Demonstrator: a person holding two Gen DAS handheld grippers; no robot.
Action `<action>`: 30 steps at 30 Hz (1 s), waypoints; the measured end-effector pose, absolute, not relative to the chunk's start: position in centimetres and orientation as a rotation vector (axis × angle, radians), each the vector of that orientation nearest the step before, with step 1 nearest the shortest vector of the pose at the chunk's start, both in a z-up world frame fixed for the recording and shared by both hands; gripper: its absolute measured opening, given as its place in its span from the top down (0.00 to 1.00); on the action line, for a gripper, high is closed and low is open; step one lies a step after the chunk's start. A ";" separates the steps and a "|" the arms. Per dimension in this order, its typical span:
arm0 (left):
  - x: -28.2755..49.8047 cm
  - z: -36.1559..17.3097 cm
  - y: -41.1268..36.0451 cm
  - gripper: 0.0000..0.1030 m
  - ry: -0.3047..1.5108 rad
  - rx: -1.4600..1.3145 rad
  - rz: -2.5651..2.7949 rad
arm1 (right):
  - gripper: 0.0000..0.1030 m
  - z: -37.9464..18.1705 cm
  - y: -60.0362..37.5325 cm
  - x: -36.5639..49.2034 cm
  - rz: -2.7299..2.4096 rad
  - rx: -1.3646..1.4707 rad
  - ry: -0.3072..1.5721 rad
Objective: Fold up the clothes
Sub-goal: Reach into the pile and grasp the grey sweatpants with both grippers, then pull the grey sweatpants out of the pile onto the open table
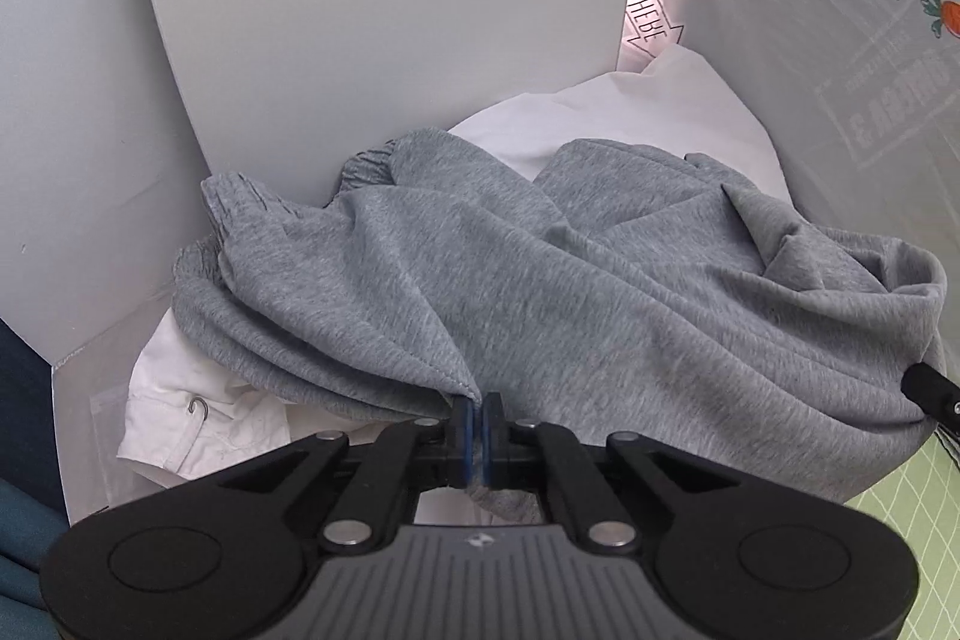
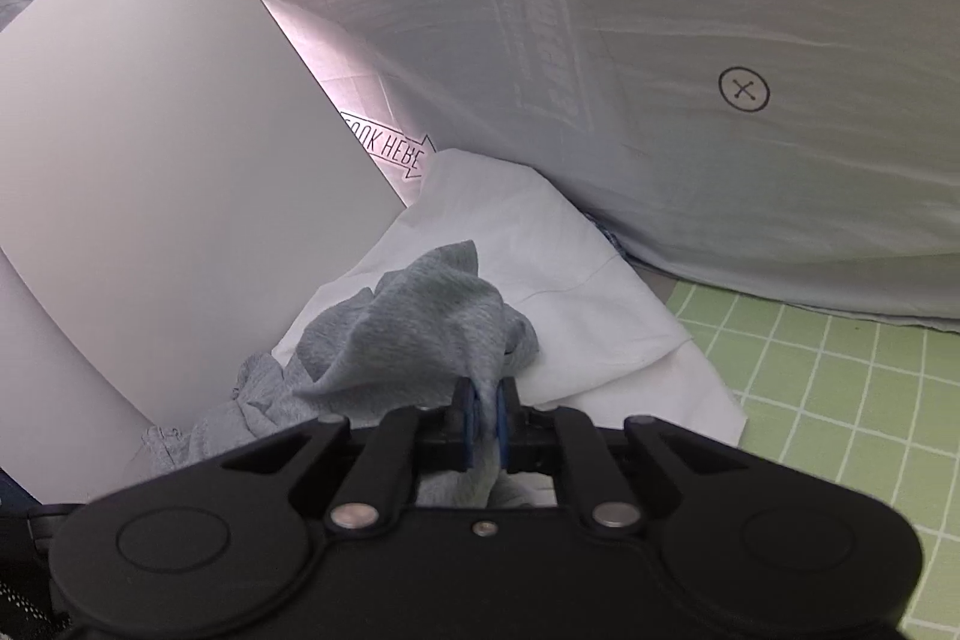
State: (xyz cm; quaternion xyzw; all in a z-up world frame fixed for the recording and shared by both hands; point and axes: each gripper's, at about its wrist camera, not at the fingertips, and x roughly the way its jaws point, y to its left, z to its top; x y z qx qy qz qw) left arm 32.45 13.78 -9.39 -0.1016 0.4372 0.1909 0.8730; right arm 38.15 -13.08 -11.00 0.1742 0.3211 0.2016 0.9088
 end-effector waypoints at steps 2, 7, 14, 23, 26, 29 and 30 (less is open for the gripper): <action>31.2 -8.0 12.4 0.99 0.883 -0.181 0.362 | 0.93 -9.4 -13.9 35.3 0.396 0.315 0.605; 26.9 -5.3 7.3 0.99 0.859 -0.177 0.197 | 0.94 -7.3 -19.7 26.7 0.229 0.248 0.531; 18.9 -6.5 -5.9 0.97 0.984 -0.053 -0.190 | 0.93 -5.5 -30.6 14.0 -0.071 0.201 0.472; 12.8 -10.8 -15.0 0.93 1.141 0.051 -0.329 | 0.90 -11.4 -43.4 1.9 -0.483 0.184 0.775; 12.5 -11.6 -15.2 0.87 1.161 0.042 -0.288 | 0.77 -11.1 -45.7 0.0 -0.519 0.189 0.776; 13.0 -12.2 -15.4 0.77 1.154 0.037 -0.244 | 0.52 -10.2 -47.0 -0.5 -0.526 0.183 0.729; 13.2 -12.4 -15.5 0.75 1.150 0.037 -0.231 | 0.52 -10.2 -47.4 -0.1 -0.515 0.184 0.726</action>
